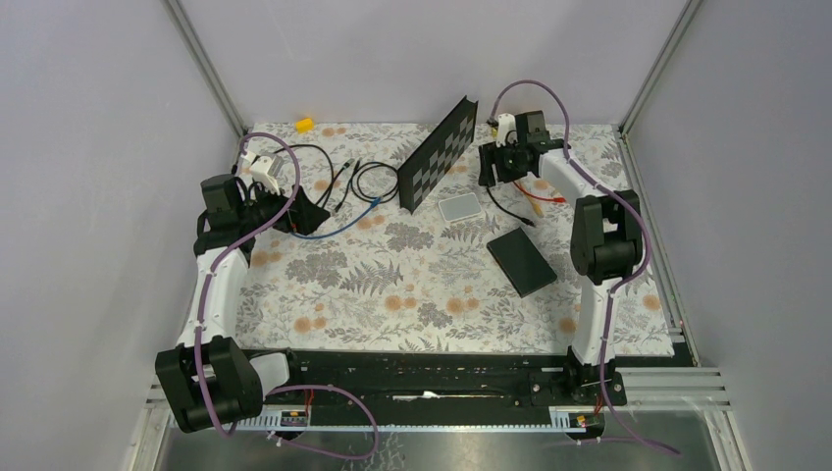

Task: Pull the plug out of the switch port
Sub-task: Move the switch port to the center of the board.

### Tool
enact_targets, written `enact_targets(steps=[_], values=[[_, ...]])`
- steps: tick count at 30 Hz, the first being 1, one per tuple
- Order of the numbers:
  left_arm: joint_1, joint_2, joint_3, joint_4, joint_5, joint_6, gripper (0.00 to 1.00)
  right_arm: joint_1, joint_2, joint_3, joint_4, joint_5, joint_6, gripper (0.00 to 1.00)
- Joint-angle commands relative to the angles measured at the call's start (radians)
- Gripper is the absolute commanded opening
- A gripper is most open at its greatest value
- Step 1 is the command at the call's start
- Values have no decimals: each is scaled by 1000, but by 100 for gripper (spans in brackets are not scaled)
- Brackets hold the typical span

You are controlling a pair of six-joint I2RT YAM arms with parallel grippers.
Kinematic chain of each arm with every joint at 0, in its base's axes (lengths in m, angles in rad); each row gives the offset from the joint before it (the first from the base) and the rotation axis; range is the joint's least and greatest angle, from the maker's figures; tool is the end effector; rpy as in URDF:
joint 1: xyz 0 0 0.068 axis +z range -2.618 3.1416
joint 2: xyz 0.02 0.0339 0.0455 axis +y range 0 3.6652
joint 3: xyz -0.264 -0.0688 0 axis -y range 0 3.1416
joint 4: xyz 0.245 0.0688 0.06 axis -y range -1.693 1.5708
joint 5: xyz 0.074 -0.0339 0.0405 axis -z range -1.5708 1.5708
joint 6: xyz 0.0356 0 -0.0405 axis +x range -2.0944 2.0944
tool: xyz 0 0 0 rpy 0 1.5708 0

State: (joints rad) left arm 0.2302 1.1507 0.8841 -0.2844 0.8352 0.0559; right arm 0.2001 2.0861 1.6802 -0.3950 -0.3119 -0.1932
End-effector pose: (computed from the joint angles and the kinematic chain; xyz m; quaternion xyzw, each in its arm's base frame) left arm 0.2474 0.0309 0.2966 0.1278 0.8120 -0.2868 0.4920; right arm 0.4623 0.1049 0.2241 -0.2361 0.8865 0.1452 0.3705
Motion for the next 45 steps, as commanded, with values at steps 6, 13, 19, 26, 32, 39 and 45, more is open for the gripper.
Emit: enact_targets(steps=[6,13,19,26,32,39,45], values=[[4,-4,6,39,-17,15,99,2,94,-24,284,-195,328,52],[3,19,16,38,-21,10,99,2,205,23,343,-225,414,47],[3,29,16,38,-23,11,99,2,237,6,359,-246,454,45],[4,32,16,38,-16,14,99,2,171,-156,460,-277,514,41],[4,22,11,39,-11,15,99,2,88,-302,537,-285,555,37],[5,5,7,36,-11,16,99,5,25,-376,565,-298,569,36],[4,0,10,33,-10,16,99,9,44,-322,536,-308,531,40]])
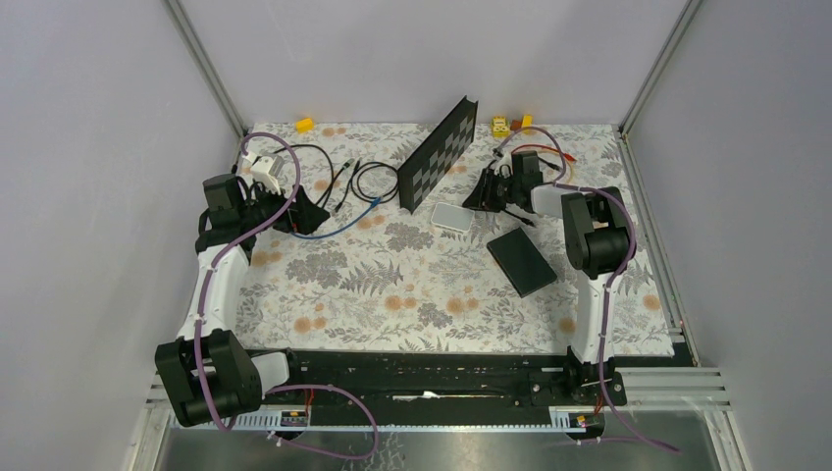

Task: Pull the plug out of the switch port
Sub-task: Move the switch port to the center of the board.

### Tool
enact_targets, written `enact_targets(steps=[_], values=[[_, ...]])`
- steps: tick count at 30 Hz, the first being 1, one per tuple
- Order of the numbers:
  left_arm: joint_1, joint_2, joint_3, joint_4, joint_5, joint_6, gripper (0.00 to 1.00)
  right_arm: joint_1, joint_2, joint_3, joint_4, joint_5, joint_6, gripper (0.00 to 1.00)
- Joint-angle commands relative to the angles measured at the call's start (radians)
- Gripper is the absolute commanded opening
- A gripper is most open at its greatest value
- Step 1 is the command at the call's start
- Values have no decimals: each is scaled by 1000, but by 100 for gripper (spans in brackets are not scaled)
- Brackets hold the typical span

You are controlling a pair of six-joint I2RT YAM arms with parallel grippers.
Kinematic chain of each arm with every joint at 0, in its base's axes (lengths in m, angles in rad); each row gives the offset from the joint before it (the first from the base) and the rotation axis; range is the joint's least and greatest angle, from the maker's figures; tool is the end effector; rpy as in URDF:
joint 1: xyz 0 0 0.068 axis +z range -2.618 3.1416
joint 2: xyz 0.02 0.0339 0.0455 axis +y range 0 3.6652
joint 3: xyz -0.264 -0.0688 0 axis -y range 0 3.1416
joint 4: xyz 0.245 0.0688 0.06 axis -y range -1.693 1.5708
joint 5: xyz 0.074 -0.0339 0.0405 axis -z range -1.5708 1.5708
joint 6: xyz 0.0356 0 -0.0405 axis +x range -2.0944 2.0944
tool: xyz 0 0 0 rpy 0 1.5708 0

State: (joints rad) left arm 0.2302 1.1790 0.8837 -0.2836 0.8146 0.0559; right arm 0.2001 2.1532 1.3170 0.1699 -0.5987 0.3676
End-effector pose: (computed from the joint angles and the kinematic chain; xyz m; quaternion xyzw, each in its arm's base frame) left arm 0.2527 0.0326 0.2897 0.1175 0.8209 -0.2826 0.4821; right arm 0.4422 0.1102 0.1285 -0.0565 0.8672 0.3716 0.3266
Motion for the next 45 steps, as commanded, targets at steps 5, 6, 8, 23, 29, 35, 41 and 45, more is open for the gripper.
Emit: enact_targets(steps=[5,6,8,23,29,35,41,45], values=[[3,-30,9,27,5,22,99,11,46,158,-111,-66,-74,47],[4,-28,9,27,5,21,99,15,58,174,-122,-73,-80,48],[4,-24,12,27,6,22,99,27,81,206,-148,-80,-103,48],[4,-30,12,21,0,29,99,127,156,276,-250,-155,-205,44],[4,-37,11,18,1,32,99,141,107,227,-256,-173,-254,42],[5,-39,12,16,3,31,99,156,61,214,-285,-190,-299,42],[5,-42,11,14,1,34,99,154,-38,223,-316,-122,-361,62],[5,-42,12,15,2,34,99,146,-142,182,-334,-41,-424,92]])
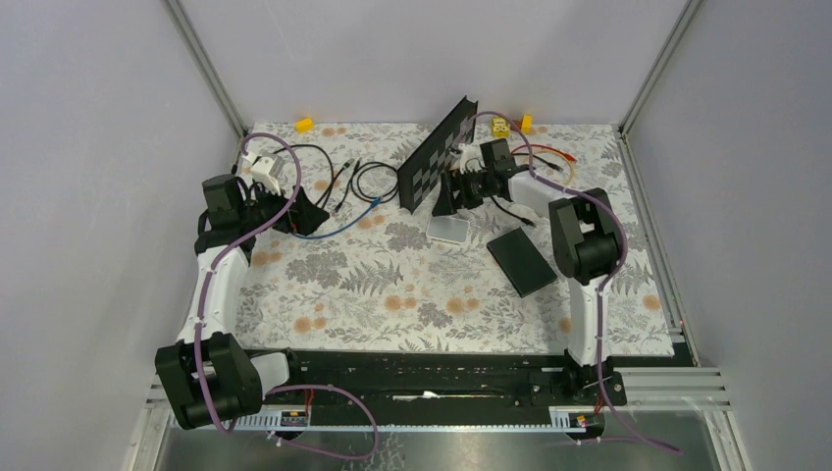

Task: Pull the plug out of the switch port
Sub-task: Move the switch port to the center of the board.

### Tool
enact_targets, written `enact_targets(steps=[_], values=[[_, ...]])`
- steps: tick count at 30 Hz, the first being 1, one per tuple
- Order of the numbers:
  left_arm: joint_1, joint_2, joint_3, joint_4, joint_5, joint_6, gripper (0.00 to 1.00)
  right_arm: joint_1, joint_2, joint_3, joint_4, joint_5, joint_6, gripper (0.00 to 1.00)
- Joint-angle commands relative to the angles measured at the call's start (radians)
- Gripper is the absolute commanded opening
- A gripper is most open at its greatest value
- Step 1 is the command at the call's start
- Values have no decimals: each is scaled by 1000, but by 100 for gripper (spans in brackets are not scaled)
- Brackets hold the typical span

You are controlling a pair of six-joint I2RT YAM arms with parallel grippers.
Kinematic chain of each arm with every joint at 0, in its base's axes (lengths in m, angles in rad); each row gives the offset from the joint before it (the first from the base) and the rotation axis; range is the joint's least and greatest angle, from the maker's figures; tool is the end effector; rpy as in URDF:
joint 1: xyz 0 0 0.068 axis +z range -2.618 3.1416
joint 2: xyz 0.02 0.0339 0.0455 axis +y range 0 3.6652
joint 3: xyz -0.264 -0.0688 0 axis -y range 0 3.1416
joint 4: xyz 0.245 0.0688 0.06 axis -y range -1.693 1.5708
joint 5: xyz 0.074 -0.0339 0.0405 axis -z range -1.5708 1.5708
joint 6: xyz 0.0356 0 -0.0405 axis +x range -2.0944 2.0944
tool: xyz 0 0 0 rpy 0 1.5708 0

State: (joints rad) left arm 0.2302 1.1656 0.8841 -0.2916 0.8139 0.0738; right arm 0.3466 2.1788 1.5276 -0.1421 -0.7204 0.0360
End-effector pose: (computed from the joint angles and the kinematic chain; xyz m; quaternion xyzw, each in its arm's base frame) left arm 0.2500 0.0320 0.2923 0.1258 0.8187 -0.2770 0.4869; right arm 0.4366 0.1827 0.1576 -0.2659 0.8349 0.3877 0.2862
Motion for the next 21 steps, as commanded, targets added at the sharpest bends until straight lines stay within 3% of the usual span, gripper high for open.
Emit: enact_targets(steps=[1,14,21], values=[[5,-31,13,23,4,19,99,-4,-200,-49,-22,96,-105,94],[5,-65,23,10,10,36,99,-14,-654,-390,-323,548,-345,100],[5,-58,23,12,21,32,99,-11,-924,-665,-393,650,-428,100]])
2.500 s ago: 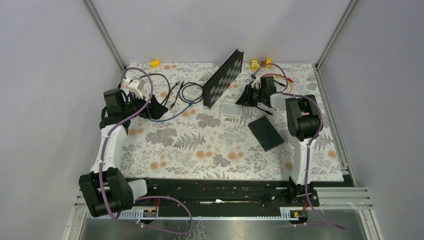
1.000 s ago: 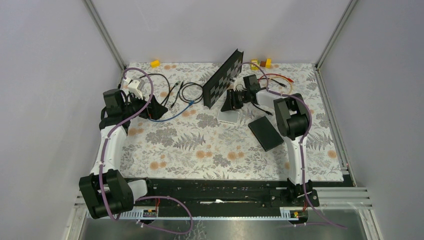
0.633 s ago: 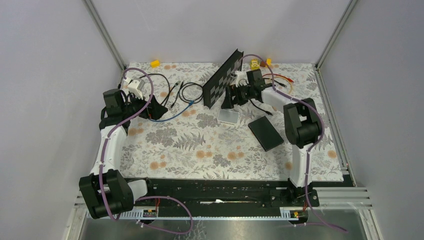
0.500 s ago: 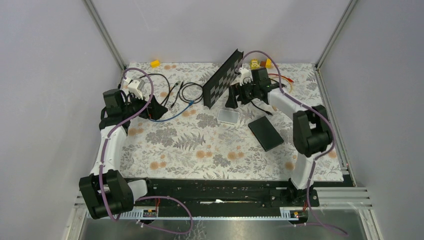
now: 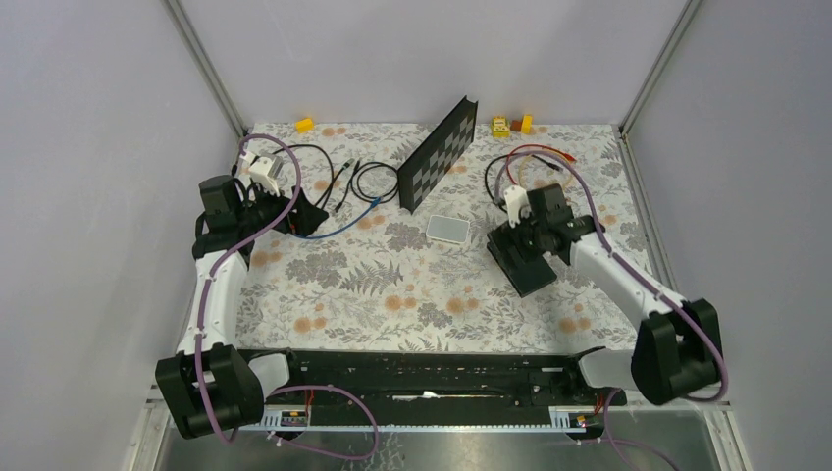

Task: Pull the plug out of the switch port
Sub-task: Move the switch port to the center of the board.

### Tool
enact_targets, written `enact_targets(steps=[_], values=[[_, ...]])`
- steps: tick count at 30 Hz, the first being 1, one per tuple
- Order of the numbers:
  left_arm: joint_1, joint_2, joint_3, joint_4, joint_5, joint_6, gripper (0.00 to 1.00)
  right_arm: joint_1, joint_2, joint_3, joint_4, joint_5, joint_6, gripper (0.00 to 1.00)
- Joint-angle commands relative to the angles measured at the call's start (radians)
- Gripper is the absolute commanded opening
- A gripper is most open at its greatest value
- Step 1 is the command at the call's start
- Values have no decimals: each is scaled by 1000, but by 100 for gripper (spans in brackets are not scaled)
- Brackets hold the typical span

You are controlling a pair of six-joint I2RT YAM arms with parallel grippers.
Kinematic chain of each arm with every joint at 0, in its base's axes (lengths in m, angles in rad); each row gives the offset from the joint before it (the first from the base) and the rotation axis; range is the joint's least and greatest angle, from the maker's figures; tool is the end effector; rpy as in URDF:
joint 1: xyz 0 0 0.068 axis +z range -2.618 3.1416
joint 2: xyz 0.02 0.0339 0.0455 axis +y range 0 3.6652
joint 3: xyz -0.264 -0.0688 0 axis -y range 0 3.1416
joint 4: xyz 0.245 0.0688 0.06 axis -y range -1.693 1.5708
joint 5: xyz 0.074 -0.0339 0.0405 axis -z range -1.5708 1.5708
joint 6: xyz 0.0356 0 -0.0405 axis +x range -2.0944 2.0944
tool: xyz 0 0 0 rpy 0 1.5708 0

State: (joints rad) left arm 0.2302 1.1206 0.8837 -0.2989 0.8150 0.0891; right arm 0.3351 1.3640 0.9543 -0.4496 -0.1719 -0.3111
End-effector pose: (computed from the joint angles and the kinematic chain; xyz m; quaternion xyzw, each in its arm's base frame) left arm 0.2415 0.0300 0.3018 0.1393 0.8097 -0.2678 0.5032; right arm 0.2677 0.0997 0.2467 -0.3249 0.8761 0.0846 0.3460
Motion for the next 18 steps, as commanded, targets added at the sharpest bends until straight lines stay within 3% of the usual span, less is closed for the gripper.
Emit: enact_targets(steps=[1,9,18], values=[[5,-10,23,20,22,15,99,3,-129,-112,-101,107,-91,100],[5,-1,20,27,51,14,99,100,-216,-241,-80,230,-138,100],[5,0,18,27,39,20,99,160,-106,-266,3,333,-180,98]])
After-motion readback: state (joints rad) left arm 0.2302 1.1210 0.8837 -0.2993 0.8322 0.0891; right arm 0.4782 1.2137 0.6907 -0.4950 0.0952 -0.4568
